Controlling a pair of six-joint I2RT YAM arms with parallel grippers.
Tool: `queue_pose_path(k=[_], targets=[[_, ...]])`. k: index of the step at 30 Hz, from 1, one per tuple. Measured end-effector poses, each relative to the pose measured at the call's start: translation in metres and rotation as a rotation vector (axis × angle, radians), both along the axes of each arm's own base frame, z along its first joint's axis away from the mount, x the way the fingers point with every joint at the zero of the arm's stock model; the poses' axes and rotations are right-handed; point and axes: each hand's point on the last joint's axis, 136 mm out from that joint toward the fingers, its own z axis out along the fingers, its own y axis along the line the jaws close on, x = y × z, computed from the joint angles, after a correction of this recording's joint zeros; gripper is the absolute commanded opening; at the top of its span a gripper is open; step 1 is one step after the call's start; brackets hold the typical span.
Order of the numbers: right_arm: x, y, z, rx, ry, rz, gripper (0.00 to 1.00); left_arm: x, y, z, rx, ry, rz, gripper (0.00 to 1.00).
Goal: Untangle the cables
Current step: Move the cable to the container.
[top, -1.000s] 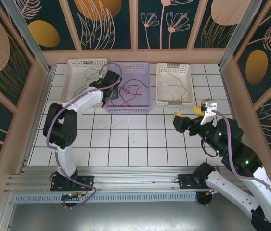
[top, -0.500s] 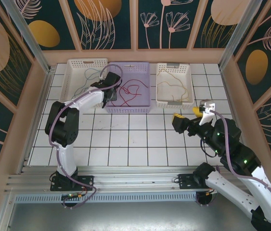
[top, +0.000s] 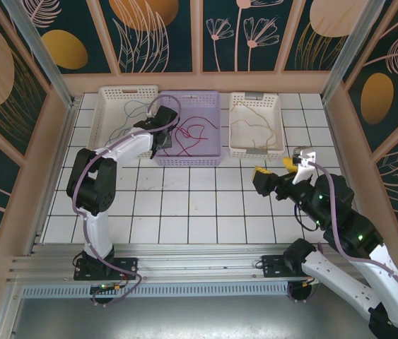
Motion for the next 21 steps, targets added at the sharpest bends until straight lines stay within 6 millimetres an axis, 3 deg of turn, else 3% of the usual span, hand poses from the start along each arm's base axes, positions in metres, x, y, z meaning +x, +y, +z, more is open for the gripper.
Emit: queue_pose_path(k=[6,21], targets=[[0.0,0.0,-0.0001,0.0,0.0,0.0,0.99,0.0001,0.0033,0.0008,0.018,-0.004,0.008,0.24],[0.0,0.0001,0.0,0.0,0.0,0.0,0.99,-0.001,0.0038,0.0021,0.03,0.002,0.003,0.19]])
